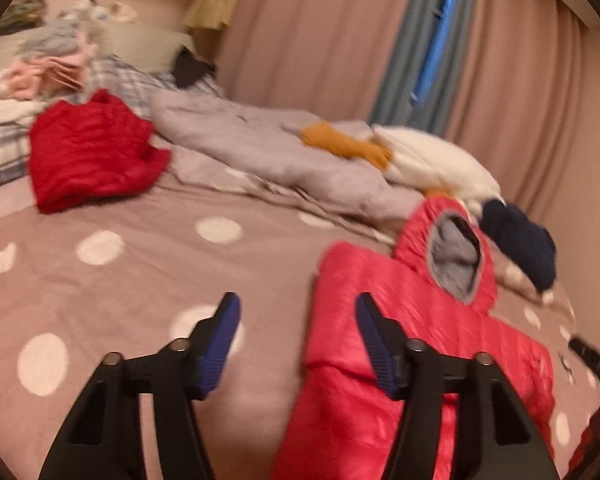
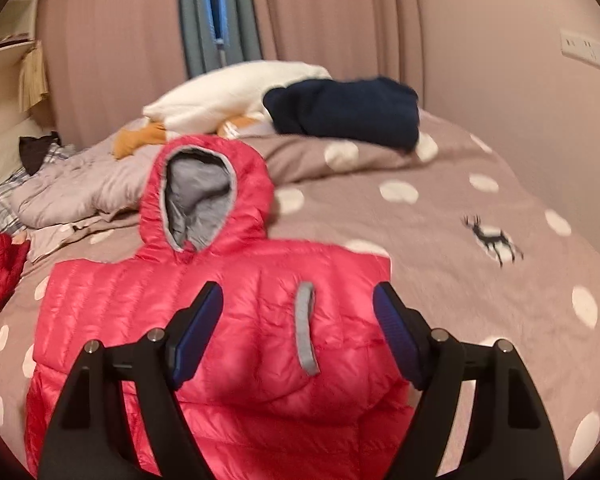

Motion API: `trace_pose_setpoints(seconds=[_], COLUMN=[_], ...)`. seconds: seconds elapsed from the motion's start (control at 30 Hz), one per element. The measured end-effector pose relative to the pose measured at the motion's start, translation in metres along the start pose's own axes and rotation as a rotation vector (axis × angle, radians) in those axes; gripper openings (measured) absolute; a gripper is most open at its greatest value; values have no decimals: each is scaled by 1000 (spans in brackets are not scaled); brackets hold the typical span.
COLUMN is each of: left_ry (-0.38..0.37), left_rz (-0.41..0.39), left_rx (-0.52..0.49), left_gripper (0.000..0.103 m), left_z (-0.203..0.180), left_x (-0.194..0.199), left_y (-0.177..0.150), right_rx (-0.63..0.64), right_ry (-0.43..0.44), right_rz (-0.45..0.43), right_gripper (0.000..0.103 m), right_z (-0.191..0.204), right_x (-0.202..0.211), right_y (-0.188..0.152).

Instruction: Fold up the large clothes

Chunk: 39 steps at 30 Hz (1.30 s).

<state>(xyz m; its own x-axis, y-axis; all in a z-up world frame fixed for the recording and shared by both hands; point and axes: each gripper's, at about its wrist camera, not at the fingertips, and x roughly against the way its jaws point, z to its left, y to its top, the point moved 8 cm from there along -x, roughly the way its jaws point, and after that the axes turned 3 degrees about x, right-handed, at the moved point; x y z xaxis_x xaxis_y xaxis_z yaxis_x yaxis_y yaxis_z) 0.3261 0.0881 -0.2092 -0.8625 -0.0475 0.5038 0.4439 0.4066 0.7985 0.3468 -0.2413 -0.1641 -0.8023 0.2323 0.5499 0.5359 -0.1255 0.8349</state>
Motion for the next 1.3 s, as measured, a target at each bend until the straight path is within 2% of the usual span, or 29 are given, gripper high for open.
trace_pose_setpoints(seconds=[0.17,0.2,0.33,0.43,0.53,0.63,0.7,0.83,0.97,1.03,1.1,1.2,1.3], left_ry=[13,0,29,21,41,12,13,-14,-27,5,38,42,119], left_rz=[38,32,31,4,9,-20,-61,-77,-29,-24,16,130,194], left_rx=[-23,-25,-16,-8,-17,14,21,-3,-13,-28,-36,-19,-81], left_gripper=[57,57,57,57,57,57,58,58,58,58,58,58,58], left_z=[-7,-10,-11,-8,-6,-7,-8,-17,-19,-16,-13,-10,-11], left_x=[-14,-17,-26,-25,-25,-17,-9,-8,-26,-36,-53,-81,-100], left_y=[-5,-4,0,4,7,13,19,21,12,8,-1,-24,-46], right_rx=[-61,-54,-37,-50,-104,-185,-199,-136,-33,3,20,67,100], right_ry=[59,56,23,-12,-29,-18,-7,49,89,99,118,63,33], right_rz=[-20,-18,-21,-19,-7,-28,-42,-40,-27,-3,26,85,139], right_gripper=[79,79,79,81,89,90,92,97,98,98,98,98,99], right_z=[-5,-4,-6,-21,-45,-63,-62,-33,4,19,30,34,31], right_x=[11,10,5,4,4,10,15,14,-2,-16,-33,-61,-82], right_y=[8,8,6,8,13,17,19,20,13,3,-9,-30,-54])
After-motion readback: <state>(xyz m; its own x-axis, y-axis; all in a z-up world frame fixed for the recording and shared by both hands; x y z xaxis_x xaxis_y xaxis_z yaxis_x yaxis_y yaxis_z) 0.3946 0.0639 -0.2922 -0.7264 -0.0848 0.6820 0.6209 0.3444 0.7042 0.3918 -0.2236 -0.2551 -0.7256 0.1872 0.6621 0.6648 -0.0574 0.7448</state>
